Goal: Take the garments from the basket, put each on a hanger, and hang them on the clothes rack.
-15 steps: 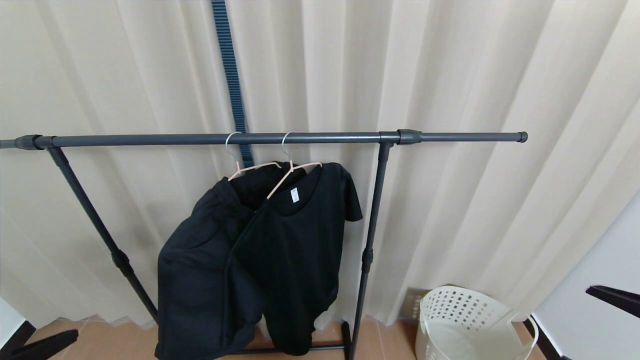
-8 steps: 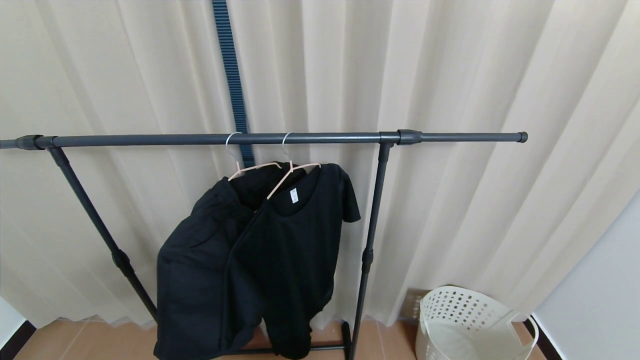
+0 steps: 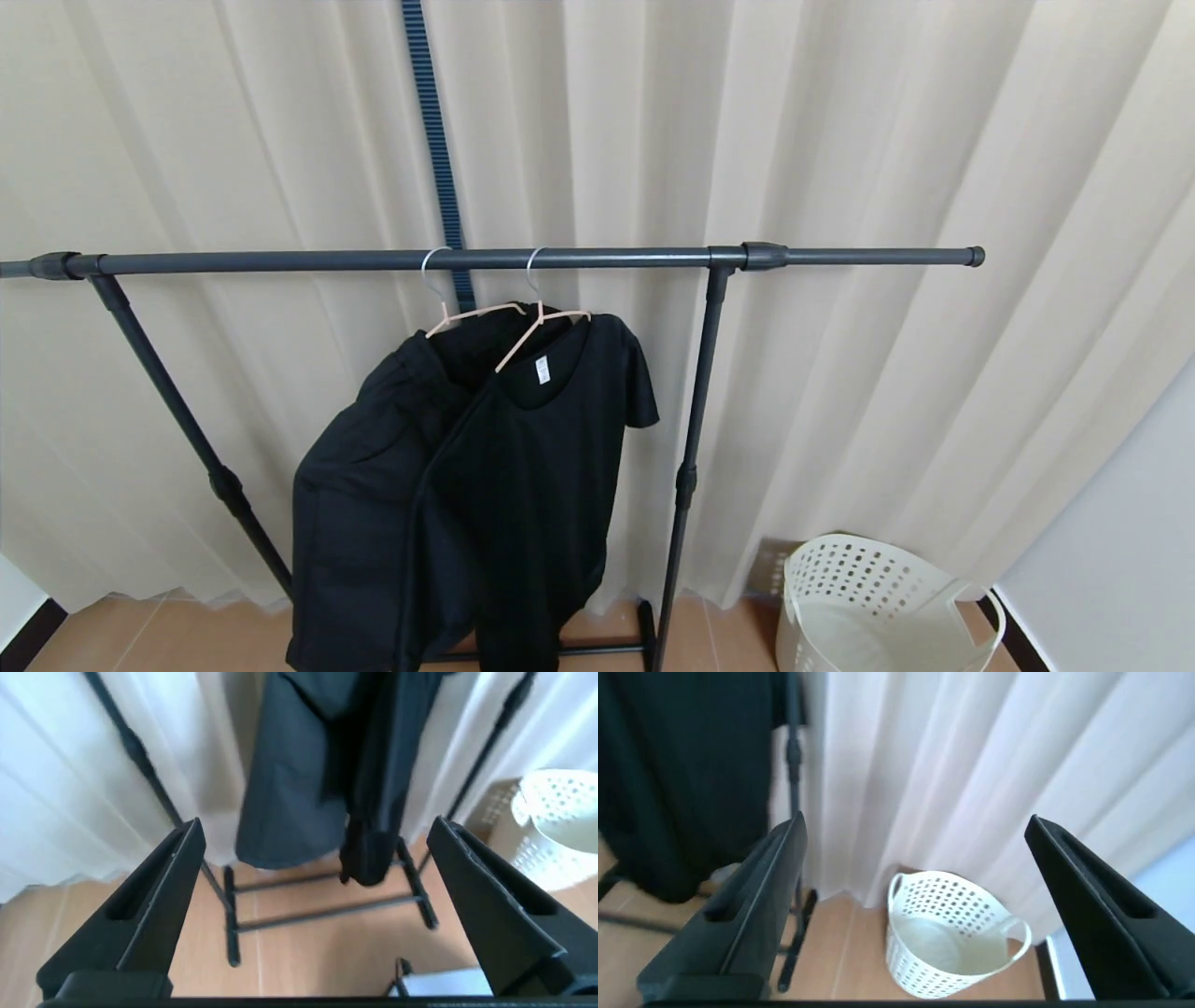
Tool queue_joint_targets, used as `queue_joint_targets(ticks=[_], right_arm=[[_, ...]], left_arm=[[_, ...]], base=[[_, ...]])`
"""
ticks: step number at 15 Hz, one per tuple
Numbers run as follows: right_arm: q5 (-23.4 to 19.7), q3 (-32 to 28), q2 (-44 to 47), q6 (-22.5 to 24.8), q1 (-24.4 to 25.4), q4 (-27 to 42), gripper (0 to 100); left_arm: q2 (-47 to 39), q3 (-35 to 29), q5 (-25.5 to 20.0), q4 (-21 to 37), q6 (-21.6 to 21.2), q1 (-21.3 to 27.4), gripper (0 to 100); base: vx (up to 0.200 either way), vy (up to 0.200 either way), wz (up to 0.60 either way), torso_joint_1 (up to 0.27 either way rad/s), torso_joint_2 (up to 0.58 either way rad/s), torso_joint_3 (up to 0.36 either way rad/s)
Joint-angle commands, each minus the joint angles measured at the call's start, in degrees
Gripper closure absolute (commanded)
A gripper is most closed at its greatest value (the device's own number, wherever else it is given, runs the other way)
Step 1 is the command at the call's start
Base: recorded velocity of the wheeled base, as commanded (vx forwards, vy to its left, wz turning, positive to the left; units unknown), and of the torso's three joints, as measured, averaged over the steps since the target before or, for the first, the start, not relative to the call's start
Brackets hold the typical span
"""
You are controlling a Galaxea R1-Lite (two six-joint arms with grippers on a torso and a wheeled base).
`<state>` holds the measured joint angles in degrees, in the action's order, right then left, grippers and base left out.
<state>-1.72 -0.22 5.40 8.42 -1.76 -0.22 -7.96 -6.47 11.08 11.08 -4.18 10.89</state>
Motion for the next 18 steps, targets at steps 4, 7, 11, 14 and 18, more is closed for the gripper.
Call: queue_joint_targets(ticks=[4,7,11,14,18], right_arm=[[3.7,0.2,-0.9,-2.1,-0.5,-0.5,0],[7.0,0.2,-0.8,-3.9,-0.5,-0.5,0],[1.0,0.2,1.0,-3.9,6.1,-0.4,0],[0.9,0.2,1.2,-3.9,10.0,-0.4,0],[0.8,0.2,0.5,-3.9,10.3,-0.7,0]], left_arm=[[1.6,0.6,4.7,-1.2,-1.3,-0.3,0],[1.7,0.7,10.2,-1.2,-2.3,-1.1,0],[0.8,3.0,3.2,-5.4,2.1,3.6,0],[-1.5,4.0,7.0,-5.8,-2.2,-5.9,0],[2.2,4.5,-0.1,-7.7,1.5,-16.1,0]], base=[[0.0,0.0,0.0,0.0,0.0,0.0],[0.0,0.0,0.0,0.0,0.0,0.0],[0.0,0.0,0.0,0.0,0.0,0.0],[0.0,0.0,0.0,0.0,0.0,0.0],[0.0,0.0,0.0,0.0,0.0,0.0]])
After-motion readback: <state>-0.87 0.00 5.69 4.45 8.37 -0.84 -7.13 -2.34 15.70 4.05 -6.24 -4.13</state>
